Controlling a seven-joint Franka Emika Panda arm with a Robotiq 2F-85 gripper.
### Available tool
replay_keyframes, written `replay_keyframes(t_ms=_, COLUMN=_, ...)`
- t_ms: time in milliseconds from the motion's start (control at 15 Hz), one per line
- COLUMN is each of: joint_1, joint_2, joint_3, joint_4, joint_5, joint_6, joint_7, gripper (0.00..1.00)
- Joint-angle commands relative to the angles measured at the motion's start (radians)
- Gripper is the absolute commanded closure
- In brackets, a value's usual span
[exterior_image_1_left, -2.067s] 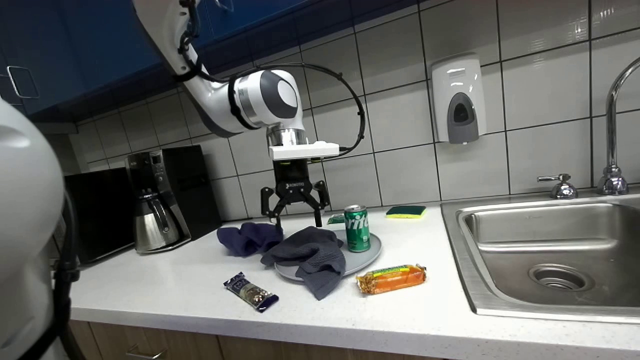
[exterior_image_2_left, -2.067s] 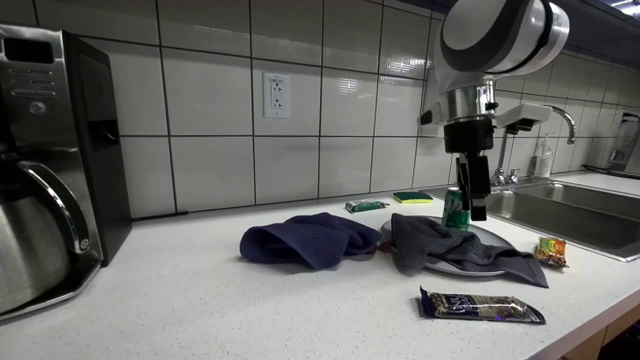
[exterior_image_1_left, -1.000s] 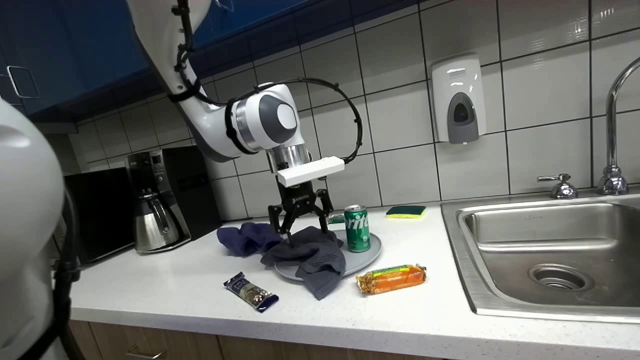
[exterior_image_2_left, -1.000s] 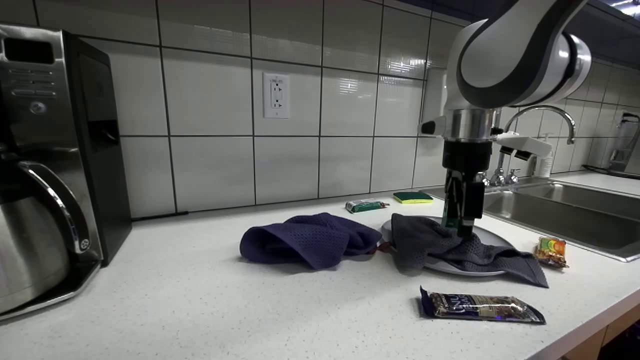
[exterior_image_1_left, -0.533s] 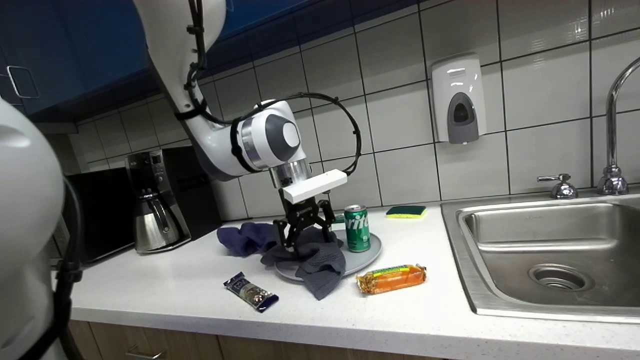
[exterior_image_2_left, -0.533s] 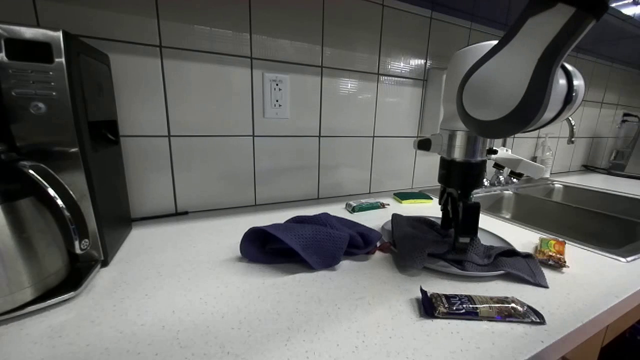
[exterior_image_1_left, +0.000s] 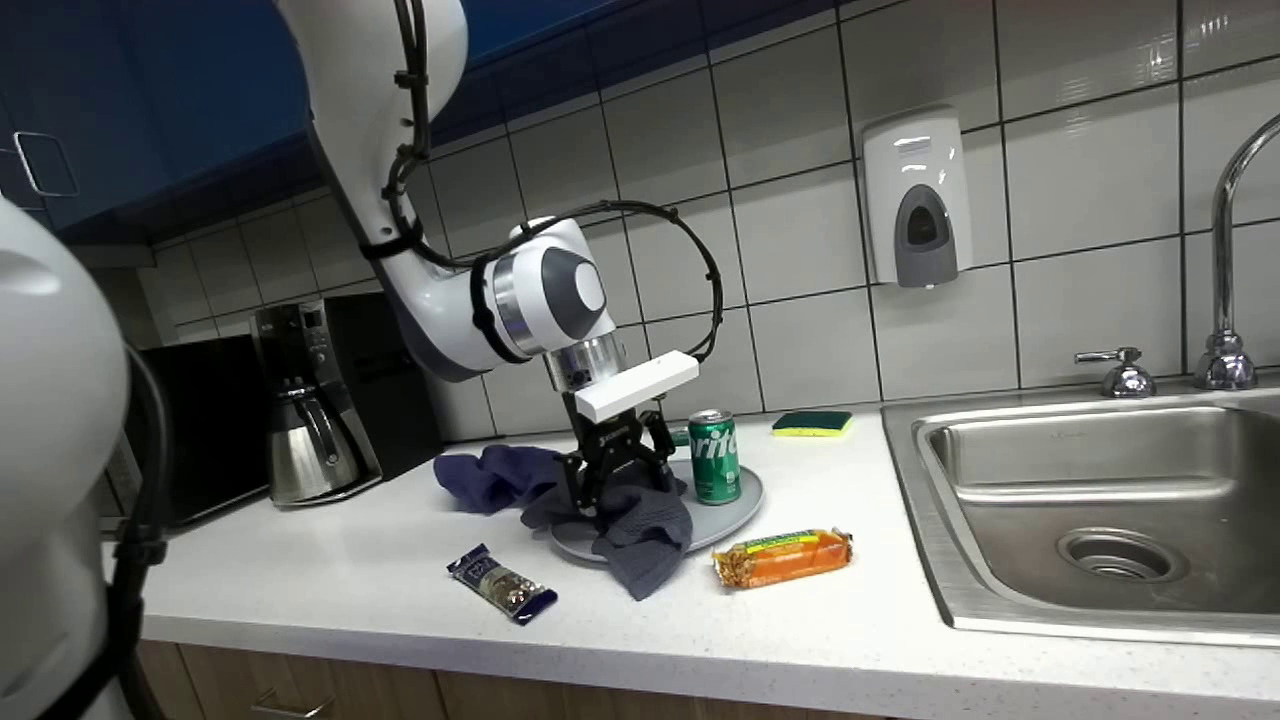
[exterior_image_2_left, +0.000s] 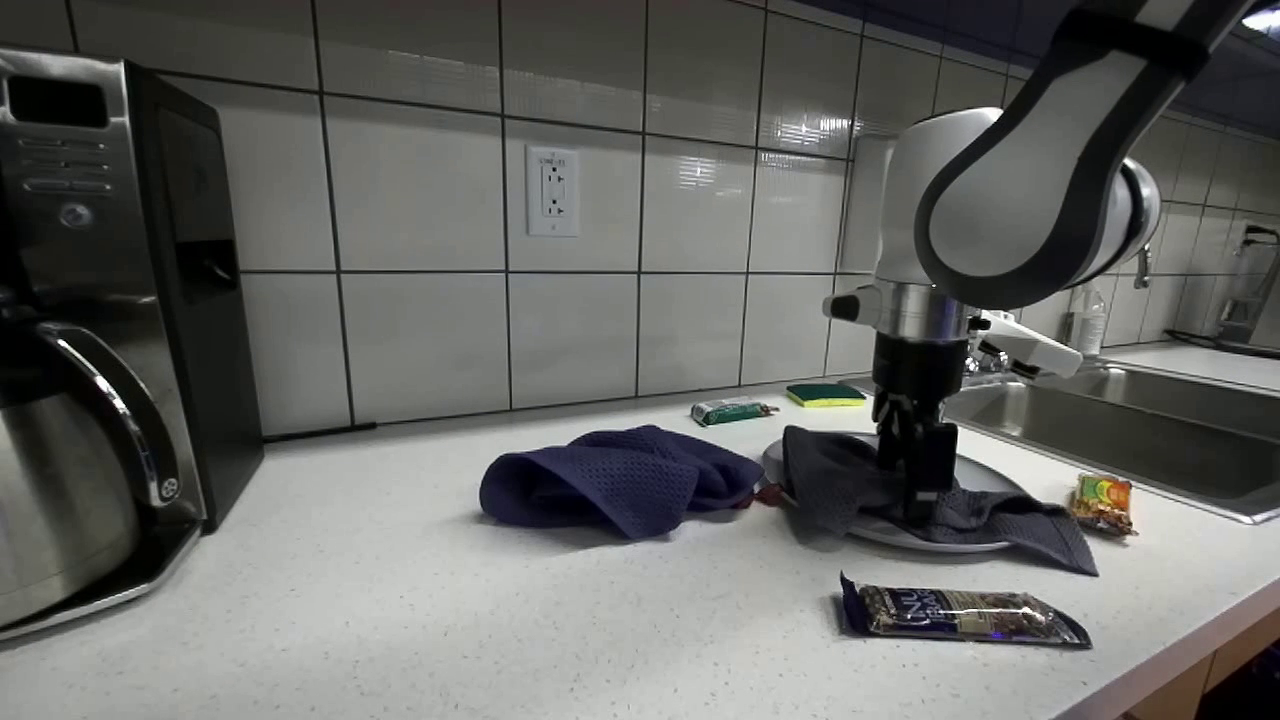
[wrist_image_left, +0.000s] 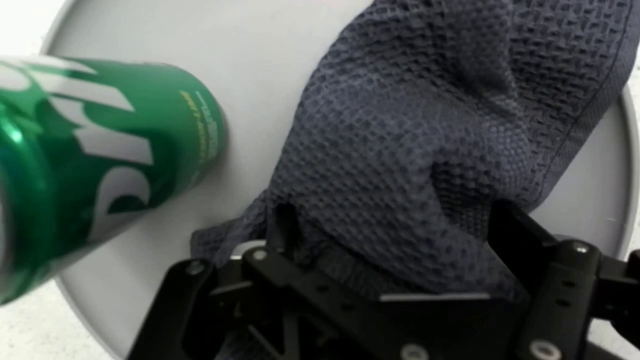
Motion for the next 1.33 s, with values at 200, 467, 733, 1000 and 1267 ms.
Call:
replay_keyframes(t_ms=200, joint_1=-0.017, joint_2=0.004, joint_3=0.010, joint_4=0.022, joint_5=-0.014, joint_6=-0.005, joint_7=0.016, gripper=0.32)
replay_keyframes(t_ms=467, joint_1=-0.016, joint_2=0.004, joint_3=0.008, joint_4=0.026, joint_5=-0.018, joint_6=-0.005, joint_7=0.016, gripper=0.65)
replay_keyframes(t_ms=733, joint_1=-0.018, joint_2=0.003, joint_3=0.009, joint_4=0.033, joint_5=-0.015, joint_6=-0.010, joint_7=0.014, gripper=0.96)
replay_keyframes(t_ms=1000, joint_1=-0.026, joint_2=-0.010, joint_3=0.013, joint_4=0.035, joint_5=0.002, joint_6=-0.025, joint_7=0.002, gripper=0.98)
replay_keyframes(t_ms=1267, joint_1=-0.040, joint_2=-0.038, joint_3=0.029, joint_4=0.043, joint_5=0.052, joint_6=-0.052, joint_7=-0.019, gripper=0.98)
